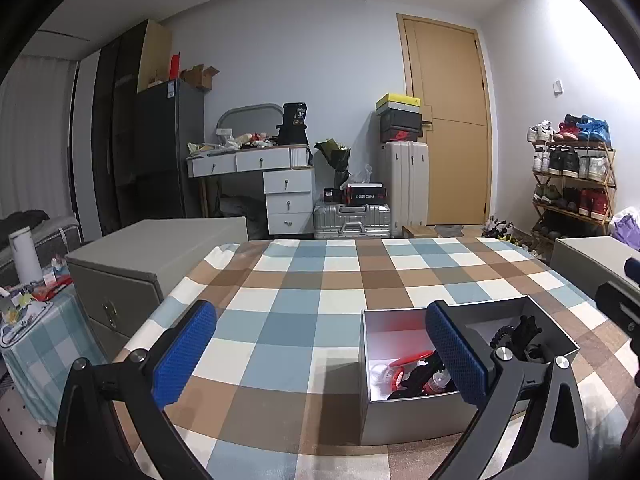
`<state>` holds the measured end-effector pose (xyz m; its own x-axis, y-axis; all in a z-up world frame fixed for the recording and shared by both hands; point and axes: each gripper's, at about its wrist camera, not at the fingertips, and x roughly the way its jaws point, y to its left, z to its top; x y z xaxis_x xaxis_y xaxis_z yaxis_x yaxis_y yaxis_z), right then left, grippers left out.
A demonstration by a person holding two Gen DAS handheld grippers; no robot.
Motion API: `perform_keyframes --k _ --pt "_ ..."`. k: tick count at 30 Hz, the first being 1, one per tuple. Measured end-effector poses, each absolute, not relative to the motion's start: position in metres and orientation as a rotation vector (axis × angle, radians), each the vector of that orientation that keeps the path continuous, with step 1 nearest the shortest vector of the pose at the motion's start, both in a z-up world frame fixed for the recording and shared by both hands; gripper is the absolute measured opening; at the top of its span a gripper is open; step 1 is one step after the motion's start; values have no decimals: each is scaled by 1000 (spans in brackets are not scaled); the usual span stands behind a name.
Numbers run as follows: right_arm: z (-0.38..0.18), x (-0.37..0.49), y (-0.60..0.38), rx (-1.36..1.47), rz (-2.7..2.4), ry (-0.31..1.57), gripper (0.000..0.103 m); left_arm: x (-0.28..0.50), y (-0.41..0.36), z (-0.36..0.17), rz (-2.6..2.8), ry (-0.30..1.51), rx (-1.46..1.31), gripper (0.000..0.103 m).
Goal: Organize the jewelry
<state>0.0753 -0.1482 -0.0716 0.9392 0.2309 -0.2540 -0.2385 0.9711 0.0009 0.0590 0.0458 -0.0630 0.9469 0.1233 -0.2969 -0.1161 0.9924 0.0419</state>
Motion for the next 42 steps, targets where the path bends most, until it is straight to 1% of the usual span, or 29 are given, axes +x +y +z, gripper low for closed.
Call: perform_keyframes --k 4,14,42 --pt "-75 82 -149 -27 231 303 103 60 50 -63 128 337 -3 102" --pt "-74 80 -150 -33 245 303 103 51 45 -59 102 325 -3 102" --pt "-74 81 -150 -32 245 304 103 55 46 -61 101 327 -4 102"
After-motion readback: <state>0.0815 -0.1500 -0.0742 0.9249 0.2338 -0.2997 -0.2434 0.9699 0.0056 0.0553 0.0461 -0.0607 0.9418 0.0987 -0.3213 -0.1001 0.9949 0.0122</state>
